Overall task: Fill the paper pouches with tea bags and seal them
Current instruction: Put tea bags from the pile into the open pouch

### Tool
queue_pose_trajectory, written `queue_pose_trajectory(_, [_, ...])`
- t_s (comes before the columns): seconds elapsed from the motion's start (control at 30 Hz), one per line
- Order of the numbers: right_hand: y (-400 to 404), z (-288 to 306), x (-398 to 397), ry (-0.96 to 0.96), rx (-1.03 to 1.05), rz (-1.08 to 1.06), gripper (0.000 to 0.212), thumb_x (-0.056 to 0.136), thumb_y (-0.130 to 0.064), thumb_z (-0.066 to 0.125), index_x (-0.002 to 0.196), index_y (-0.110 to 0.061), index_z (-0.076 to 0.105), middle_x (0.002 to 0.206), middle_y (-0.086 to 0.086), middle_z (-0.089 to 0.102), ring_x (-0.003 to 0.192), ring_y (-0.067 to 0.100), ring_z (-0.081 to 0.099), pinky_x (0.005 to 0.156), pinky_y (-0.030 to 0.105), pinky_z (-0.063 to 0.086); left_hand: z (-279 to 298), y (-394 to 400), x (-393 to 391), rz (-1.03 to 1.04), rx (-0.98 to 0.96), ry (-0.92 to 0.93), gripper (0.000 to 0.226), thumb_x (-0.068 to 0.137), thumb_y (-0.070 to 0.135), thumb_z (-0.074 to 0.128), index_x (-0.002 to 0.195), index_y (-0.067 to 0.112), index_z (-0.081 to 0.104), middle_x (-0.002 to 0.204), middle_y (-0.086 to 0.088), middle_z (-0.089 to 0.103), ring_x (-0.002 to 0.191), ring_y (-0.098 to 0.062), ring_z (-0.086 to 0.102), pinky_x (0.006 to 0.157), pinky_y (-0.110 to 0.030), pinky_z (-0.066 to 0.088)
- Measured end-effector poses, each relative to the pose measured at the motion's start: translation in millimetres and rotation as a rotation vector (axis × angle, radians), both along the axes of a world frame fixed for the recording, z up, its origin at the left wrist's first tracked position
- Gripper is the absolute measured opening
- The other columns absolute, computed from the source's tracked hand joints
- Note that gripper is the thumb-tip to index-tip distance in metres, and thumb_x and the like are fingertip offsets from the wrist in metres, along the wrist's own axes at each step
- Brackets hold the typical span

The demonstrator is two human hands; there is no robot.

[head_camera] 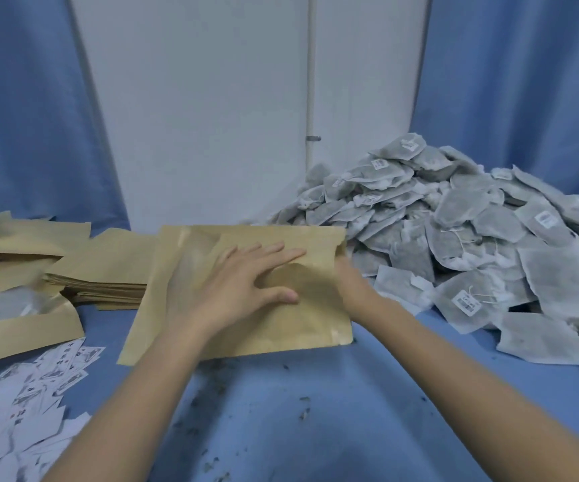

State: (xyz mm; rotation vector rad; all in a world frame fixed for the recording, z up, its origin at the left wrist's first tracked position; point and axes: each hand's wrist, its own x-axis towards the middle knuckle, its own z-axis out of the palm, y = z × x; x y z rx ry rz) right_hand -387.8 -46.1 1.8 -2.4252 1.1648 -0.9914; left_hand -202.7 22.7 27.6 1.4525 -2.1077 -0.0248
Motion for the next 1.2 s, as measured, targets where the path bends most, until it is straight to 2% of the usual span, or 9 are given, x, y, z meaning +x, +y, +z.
queue_pose_trajectory(0.13, [-12,-25,-48,-0.184,0.003,-0.316,0.016,0.086,-0.020,0.060,0.099,-0.019,0.069,0.085,-0.003,0.067,0.084,0.016,0.063,0.073,0.025,0.048,-20,-22,5,-0.002,0.078,0.217,0.059,0.061,0.055,0.074,0.098,0.080,0.036,0.137,0.020,0.049,0.127,0.003,0.040,0.099,-0.015,0.028])
queue_pose_trajectory(0.3, [-41,-68,-96,0.488,0.299,-0.692,0.076,0.069,-0.073,0.055,0.127,-0.025,0.045,0.127,0.008,0.045,0.119,0.031,0.044,0.097,0.039,0.038,-44,-54,-4,0.017,0.149,0.257,0.065,0.055,0.053,0.075,0.105,0.076,0.042,0.141,0.013,0.047,0.132,-0.001,0.037,0.104,-0.016,0.026])
queue_pose_trajectory(0.43, [-52,-88,-106,0.266,0.297,-0.616,0.065,0.074,-0.046,0.066,0.129,-0.018,0.045,0.124,0.008,0.052,0.113,0.028,0.050,0.087,0.031,0.042,-54,-78,-11,0.074,0.151,0.120,0.076,0.063,0.043,0.080,0.131,0.047,0.047,0.146,0.003,0.042,0.136,-0.018,0.035,0.108,-0.024,0.022])
queue_pose_trajectory(0.5, [-55,-85,-114,0.017,0.241,-0.561,0.059,0.073,-0.025,0.072,0.125,-0.013,0.047,0.116,0.005,0.059,0.102,0.023,0.056,0.073,0.021,0.037,-58,-85,-14,0.094,0.166,0.093,0.080,0.064,0.043,0.079,0.135,0.045,0.040,0.148,0.002,0.039,0.138,-0.023,0.030,0.112,-0.030,0.020])
queue_pose_trajectory(0.63, [-50,-59,-131,-0.305,0.179,-0.378,0.055,0.065,-0.017,0.083,0.110,-0.020,0.051,0.095,-0.014,0.062,0.077,0.001,0.061,0.062,0.007,0.042,-61,-95,-19,0.112,0.186,0.068,0.084,0.064,0.047,0.077,0.133,0.050,0.029,0.151,0.004,0.034,0.142,-0.025,0.023,0.114,-0.038,0.017])
queue_pose_trajectory(0.87, [-51,-45,-80,-0.235,0.059,-0.111,0.032,0.067,-0.001,0.077,0.095,-0.016,0.073,0.082,-0.005,0.060,0.076,0.010,0.056,0.070,0.019,0.049,-55,-97,-50,0.008,0.155,0.082,0.082,0.054,0.065,0.061,0.128,0.060,0.026,0.151,0.010,0.033,0.142,-0.021,0.022,0.113,-0.035,0.015])
queue_pose_trajectory(1.0, [-62,-48,-76,-0.352,0.383,0.153,0.036,0.079,0.008,0.063,0.099,-0.022,0.068,0.088,-0.015,0.070,0.086,-0.001,0.064,0.073,0.015,0.048,-54,-106,-61,-0.004,0.170,0.057,0.080,0.061,0.059,0.069,0.127,0.061,0.024,0.152,0.010,0.031,0.142,-0.020,0.021,0.113,-0.032,0.013])
queue_pose_trajectory(1.07, [-73,-55,-92,-0.447,0.326,0.028,0.032,0.084,0.002,0.062,0.106,-0.020,0.067,0.100,-0.012,0.070,0.097,0.004,0.065,0.083,0.018,0.050,-53,-113,-61,0.017,0.173,0.053,0.078,0.064,0.056,0.071,0.127,0.061,0.025,0.152,0.009,0.031,0.141,-0.020,0.022,0.113,-0.032,0.013])
queue_pose_trajectory(1.2, [-98,-83,-128,0.215,0.075,-0.625,0.056,0.077,-0.037,0.069,0.128,-0.019,0.053,0.133,0.005,0.049,0.121,0.026,0.042,0.102,0.031,0.033,-53,-124,-64,0.066,0.179,0.049,0.077,0.065,0.057,0.070,0.134,0.054,0.036,0.152,0.005,0.033,0.141,-0.024,0.024,0.115,-0.038,0.015])
